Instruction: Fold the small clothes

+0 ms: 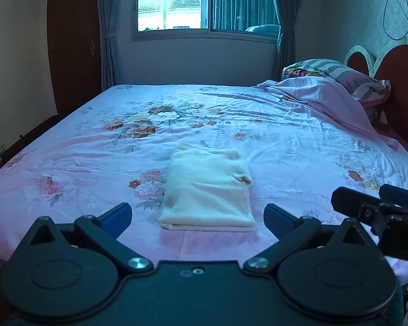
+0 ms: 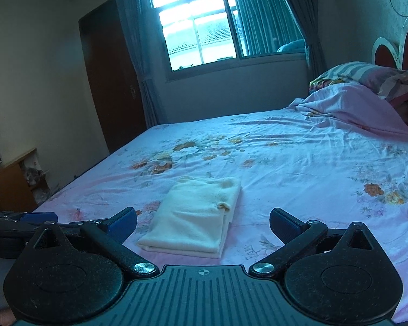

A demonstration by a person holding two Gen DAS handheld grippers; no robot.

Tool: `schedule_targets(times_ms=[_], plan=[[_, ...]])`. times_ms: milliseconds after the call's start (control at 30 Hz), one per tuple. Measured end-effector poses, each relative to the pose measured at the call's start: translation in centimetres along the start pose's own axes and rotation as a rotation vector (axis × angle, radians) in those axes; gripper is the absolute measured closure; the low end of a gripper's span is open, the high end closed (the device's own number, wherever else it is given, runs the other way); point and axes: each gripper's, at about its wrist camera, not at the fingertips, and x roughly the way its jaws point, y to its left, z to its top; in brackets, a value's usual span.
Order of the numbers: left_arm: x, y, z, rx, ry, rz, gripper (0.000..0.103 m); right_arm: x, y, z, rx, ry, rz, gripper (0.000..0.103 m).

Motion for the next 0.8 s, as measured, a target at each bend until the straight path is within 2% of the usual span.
schedule_targets(times_ms=[100, 800], plan=[[-0.2, 0.0, 0.2, -0.006, -0.003, -0.004, 0.001, 0.0, -0.5, 0.2, -0.016, -0.01, -0.024, 0.0], [0.4, 0.5, 0.5, -0.023, 0.007, -0.011, 0.001, 0.7, -1.8, 0.0, 0.038, 0.023, -0.014, 0.0]])
